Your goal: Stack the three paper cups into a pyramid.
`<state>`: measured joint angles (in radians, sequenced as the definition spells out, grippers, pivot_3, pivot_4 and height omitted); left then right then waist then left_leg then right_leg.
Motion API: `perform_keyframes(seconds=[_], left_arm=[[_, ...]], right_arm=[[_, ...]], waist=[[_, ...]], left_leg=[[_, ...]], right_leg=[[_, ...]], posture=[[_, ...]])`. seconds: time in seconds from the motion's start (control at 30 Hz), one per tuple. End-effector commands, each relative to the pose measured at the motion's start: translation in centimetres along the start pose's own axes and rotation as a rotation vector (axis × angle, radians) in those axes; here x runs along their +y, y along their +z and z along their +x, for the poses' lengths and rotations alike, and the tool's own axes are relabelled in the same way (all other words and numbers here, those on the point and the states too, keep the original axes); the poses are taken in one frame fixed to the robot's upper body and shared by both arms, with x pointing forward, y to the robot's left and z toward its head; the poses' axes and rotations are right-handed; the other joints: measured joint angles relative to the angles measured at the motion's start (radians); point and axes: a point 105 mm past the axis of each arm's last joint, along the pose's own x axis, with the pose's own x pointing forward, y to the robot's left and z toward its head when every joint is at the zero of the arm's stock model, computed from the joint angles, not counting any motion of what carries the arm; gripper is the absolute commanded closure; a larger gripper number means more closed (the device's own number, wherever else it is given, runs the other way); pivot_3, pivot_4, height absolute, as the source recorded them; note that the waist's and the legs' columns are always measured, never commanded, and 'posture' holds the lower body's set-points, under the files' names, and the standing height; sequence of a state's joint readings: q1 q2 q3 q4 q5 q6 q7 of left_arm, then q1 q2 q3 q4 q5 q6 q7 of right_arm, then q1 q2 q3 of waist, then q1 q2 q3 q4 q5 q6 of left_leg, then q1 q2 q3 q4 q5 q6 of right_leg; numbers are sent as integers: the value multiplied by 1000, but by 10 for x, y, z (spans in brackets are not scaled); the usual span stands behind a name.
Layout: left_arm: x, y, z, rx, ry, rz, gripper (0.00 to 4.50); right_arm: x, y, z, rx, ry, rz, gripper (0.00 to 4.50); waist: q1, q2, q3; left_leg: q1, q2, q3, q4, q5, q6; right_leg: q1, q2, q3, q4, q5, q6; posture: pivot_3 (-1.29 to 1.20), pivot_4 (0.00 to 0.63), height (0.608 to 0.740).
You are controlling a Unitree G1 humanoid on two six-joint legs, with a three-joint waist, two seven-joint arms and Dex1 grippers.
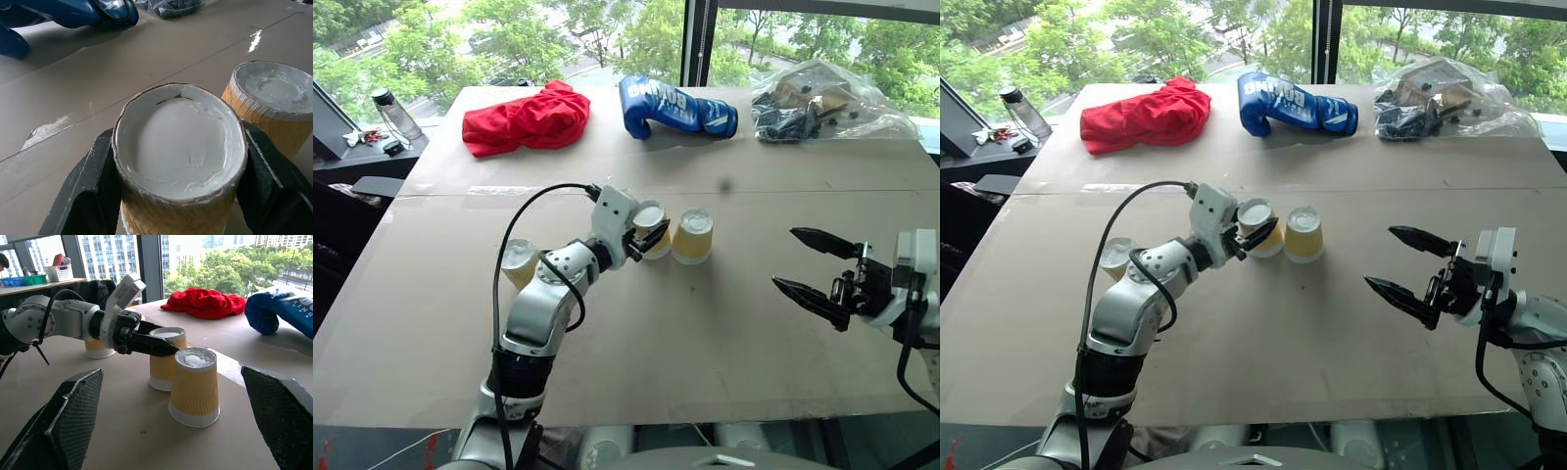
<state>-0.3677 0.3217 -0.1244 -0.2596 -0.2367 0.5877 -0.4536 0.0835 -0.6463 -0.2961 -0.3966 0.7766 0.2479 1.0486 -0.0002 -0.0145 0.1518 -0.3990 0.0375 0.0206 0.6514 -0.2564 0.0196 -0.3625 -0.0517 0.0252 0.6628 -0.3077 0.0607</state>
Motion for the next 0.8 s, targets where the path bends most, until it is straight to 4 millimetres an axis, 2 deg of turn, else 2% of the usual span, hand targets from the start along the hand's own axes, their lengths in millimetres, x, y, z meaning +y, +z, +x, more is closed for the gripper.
perform_keyframes(seconds=[0.03, 0.3, 0.33, 0.37, 0.43, 0.47, 0.67, 0.8], left_arm=[[2, 11, 2, -29, 2, 28, 2076], [-1, 10, 3, -21, -11, 9, 2076], [-3, 10, 3, -22, -23, 5, 1276], [-4, 11, 2, -23, -30, -2, 1060], [-6, 12, 2, -25, -35, -8, 195], [-5, 12, 1, -26, -34, -8, 84], [-1, 22, -2, -72, -4, -1, 84], [0, 29, -12, -94, 7, 20, 84]], right_arm=[[0, 13, -4, -20, -11, -75, 0], [1, 11, -4, -16, -19, -83, 0], [1, 11, -4, -15, -19, -83, 0], [1, 10, -4, -15, -19, -83, 0], [2, 10, -4, -14, -17, -82, 0], [2, 10, -4, -13, -16, -82, 0], [1, 11, -3, -16, -10, -77, 0], [1, 11, -3, -16, -5, -74, 0]], waist=[[0, 0, 0], [2, 0, 0], [2, 0, 0], [3, 0, 0], [3, 0, 0], [4, 0, 0], [7, 0, 0], [9, 0, 0]], left_leg=[[0, 0, 0, 0, 0, 0], [0, 0, 0, 0, 0, 0], [0, 0, 0, 0, 0, 0], [0, 0, 0, 0, 0, 0], [0, 0, 0, 0, 0, 0], [0, 0, 0, 0, 0, 0], [0, 0, 0, 0, 0, 0], [0, 0, 0, 0, 1, -1]], right_leg=[[0, 0, 0, 0, 0, 0], [0, 0, 0, 0, 0, 0], [0, 0, 0, 0, 0, 0], [0, 0, 0, 0, 0, 0], [0, 0, 0, 0, 0, 0], [0, 0, 0, 0, 0, 0], [0, 0, 0, 0, 0, 0], [0, 0, 0, 0, 0, 0]], posture=[[0, 150, 740], [0, 150, 740], [0, 150, 740], [0, 150, 740], [0, 150, 740], [0, 150, 740], [0, 150, 740], [0, 150, 740]])
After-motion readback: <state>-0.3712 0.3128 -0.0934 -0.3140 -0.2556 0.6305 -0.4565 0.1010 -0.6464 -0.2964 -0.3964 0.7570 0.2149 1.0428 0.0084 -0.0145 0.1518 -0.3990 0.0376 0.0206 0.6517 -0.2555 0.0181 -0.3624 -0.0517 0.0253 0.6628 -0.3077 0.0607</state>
